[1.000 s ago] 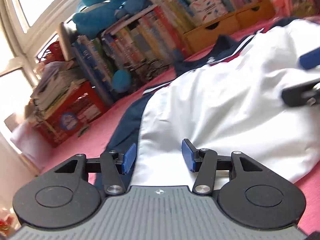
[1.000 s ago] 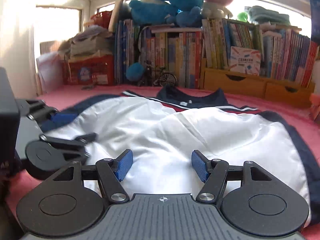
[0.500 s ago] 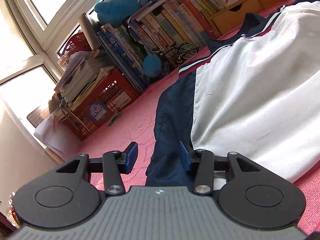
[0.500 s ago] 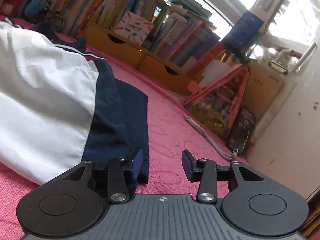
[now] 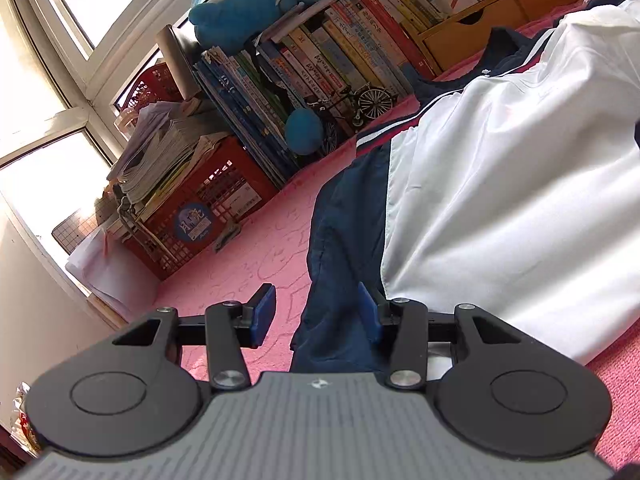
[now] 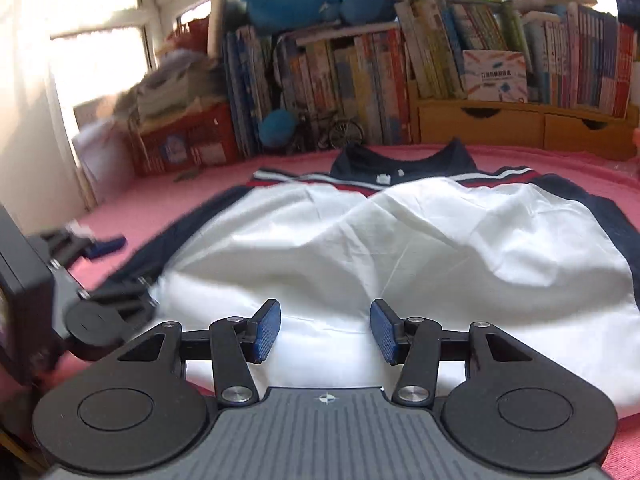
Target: Fold clothes
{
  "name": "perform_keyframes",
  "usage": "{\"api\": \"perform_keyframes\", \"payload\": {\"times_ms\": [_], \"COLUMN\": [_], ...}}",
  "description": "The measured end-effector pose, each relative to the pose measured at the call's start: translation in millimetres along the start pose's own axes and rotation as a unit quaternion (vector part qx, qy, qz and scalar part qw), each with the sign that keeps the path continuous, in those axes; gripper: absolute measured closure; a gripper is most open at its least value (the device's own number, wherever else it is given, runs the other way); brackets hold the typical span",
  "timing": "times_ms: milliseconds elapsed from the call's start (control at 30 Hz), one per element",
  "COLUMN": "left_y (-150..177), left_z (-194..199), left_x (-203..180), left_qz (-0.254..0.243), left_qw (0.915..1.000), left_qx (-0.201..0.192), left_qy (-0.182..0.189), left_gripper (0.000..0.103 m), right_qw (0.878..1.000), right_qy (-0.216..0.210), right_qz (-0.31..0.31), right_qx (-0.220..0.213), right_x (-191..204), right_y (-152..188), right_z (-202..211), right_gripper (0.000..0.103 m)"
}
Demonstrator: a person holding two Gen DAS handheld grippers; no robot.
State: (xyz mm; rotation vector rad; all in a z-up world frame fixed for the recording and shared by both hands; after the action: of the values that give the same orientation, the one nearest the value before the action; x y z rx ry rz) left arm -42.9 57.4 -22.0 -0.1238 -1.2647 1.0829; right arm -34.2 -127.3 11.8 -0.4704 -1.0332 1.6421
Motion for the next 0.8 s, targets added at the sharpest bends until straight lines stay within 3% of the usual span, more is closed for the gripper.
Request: {"api": "perform_keyframes", "payload": {"times_ms": [67,200,333,367,400,567,633,700,800], "left_y": [0.0,0.3,0.0,0.0,0.0,0.1,0.1,-0.1,-0.2], "left_z": [0.0,0.3,0.7,0.8,0.9,0.8,0.8,0.8,0.6], "left_x": [-0.3,0.0,-0.4,-0.5,-0.6,0.2,0.1,-0.1,-0.1], "left_qz": [0.000,0.001,0.001,0.001,0.000,0.000,0.000,0.000,-0.001], "left_qw": [1.0000,1.0000,1.0000,1.0000,1.0000,1.0000,1.0000,1.0000,1.0000], "left_qx": [0.000,0.000,0.000,0.000,-0.001,-0.002,-0.002,-0.002,-0.002], "left_qy": [0.000,0.002,0.001,0.001,0.001,0.002,0.002,0.001,0.001], "left_gripper": [0.059,0.059,0.059,0.059,0.059,0.059,0.059,0.059,0.059], "right_qw": [0.997,0.984,0.953,0.953,0.954,0.965,0.968,0.978,0.996], "right_qy": [0.050,0.161,0.287,0.288,0.289,0.261,0.247,0.192,0.048], "right_qz": [0.054,0.075,0.090,0.083,0.076,0.020,0.013,-0.012,-0.034], "right_qx": [-0.009,-0.024,-0.034,-0.033,-0.032,-0.023,-0.049,-0.079,-0.070], "right_x": [-2.8,-57.2,-135.9,-151.3,-166.6,-186.3,-173.3,-154.9,-113.4], "right_y": [8.5,12.4,16.0,16.7,17.4,7.9,-2.4,-16.8,-34.7], "right_z": [-0.1,16.2,35.0,40.3,45.5,57.5,62.2,65.2,49.4], "right_gripper": [0.049,0.048,0.049,0.047,0.038,0.038,0.039,0.038,0.038]}}
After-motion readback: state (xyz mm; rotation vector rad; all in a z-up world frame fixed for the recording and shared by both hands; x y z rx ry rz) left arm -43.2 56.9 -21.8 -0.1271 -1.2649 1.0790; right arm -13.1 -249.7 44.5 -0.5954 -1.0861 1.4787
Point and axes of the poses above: each gripper's, at about its wrist camera, not at the fingertips, and z roughly against the way its jaws point, x to its left, y to its underside, the point moved 4 cm from there along -z, roughly the way its jaws point, and after that the axes turned 8 degrees about -z, right-handed, at the moved point
